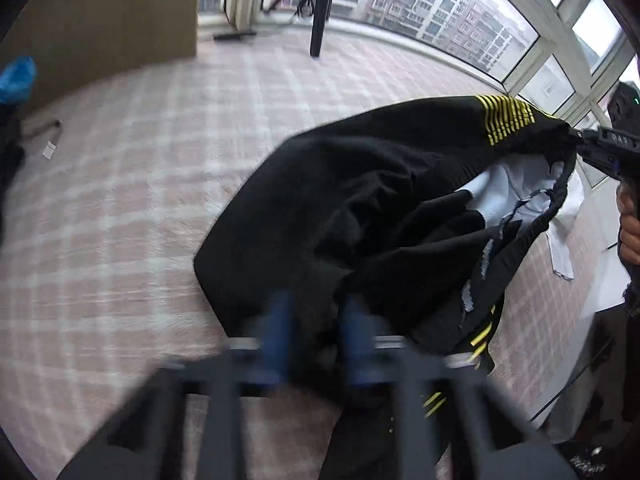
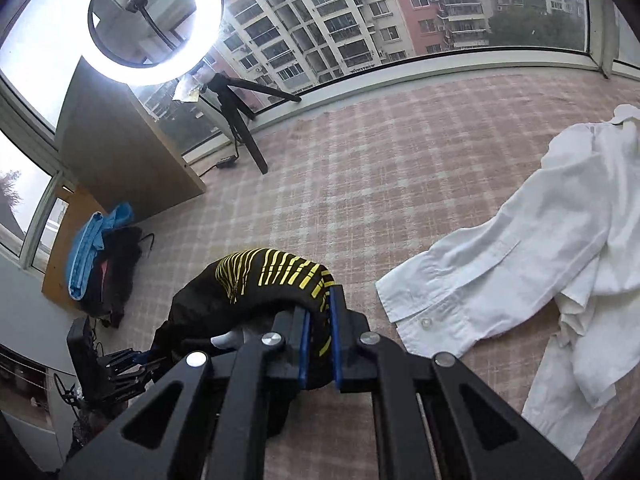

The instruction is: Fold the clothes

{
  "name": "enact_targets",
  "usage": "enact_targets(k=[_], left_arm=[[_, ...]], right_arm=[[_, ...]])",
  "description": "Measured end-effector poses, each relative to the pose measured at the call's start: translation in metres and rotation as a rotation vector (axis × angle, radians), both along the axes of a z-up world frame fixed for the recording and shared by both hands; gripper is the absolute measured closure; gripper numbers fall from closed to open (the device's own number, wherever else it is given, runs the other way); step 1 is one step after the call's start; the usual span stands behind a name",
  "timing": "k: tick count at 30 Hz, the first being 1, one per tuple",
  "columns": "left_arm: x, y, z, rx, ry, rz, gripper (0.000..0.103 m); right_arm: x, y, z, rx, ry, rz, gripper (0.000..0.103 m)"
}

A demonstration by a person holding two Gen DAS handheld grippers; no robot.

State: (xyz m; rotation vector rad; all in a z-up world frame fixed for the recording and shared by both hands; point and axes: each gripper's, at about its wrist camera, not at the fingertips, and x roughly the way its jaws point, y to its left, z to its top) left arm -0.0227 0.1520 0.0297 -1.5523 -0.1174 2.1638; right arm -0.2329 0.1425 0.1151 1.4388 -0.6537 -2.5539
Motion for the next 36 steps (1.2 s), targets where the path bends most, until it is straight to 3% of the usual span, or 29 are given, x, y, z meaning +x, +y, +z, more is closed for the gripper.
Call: enact_targets(k=[3,7,8,9,10,11,13,15,16,21,23,24,28,32,36], left_arm=[[0.000,-0.012,0.013,0.171,-0.056,-0.015,0.098],[0.009,-0.041,0.054,0.477,-0.041,-0.112,0.095],[0.006,-0.047,0.053,0.476,-0.033,-0.119,0.083],[0.001,-0.052,0.049,0.451,-0.024,-0.116,0.060],[-0.003,-0.057,0.044,0.426,-0.015,-0.113,0.048],[-0.010,-0.060,0.035,0.287,0.015,-0.067,0.036],[-0.026,-0.062,0.009,-0.116,0.043,0.035,0.042],[-0.033,-0.071,-0.006,-0.272,0.002,0.122,0.058],[-0.028,-0.072,-0.001,-0.253,0.004,0.130,0.064],[0.010,-0.062,0.040,-0.007,0.062,0.099,0.064],[0.023,-0.043,0.048,0.086,0.062,0.032,0.078],[0.028,-0.029,0.049,0.125,0.051,-0.010,0.079],[0.031,0.018,0.035,0.066,0.045,-0.089,0.079],[0.028,0.021,0.021,-0.166,0.104,-0.072,0.079],[0.029,0.024,0.011,-0.185,0.071,-0.095,0.076]], right_arm=[[0.001,0.000,-0.002,-0.003,-0.004,0.001,0.094],[-0.005,-0.002,-0.011,0.001,-0.026,0.007,0.094],[-0.008,-0.003,-0.016,-0.004,-0.038,0.006,0.094],[-0.013,-0.006,-0.023,-0.012,-0.052,0.009,0.094],[-0.017,-0.009,-0.029,-0.017,-0.065,0.015,0.094],[-0.021,-0.014,-0.033,-0.013,-0.075,0.023,0.094],[-0.030,-0.026,-0.042,0.003,-0.093,0.044,0.094],[-0.037,-0.038,-0.043,0.017,-0.097,0.073,0.094],[-0.039,-0.043,-0.042,0.025,-0.093,0.087,0.094],[-0.043,-0.053,-0.036,0.055,-0.079,0.121,0.093],[-0.044,-0.052,-0.040,0.056,-0.091,0.120,0.093],[-0.044,-0.052,-0.041,0.056,-0.096,0.120,0.093],[-0.043,-0.053,-0.047,0.039,-0.115,0.123,0.093],[-0.042,-0.062,-0.044,0.041,-0.110,0.144,0.093],[-0.043,-0.074,-0.040,0.048,-0.094,0.184,0.093]])
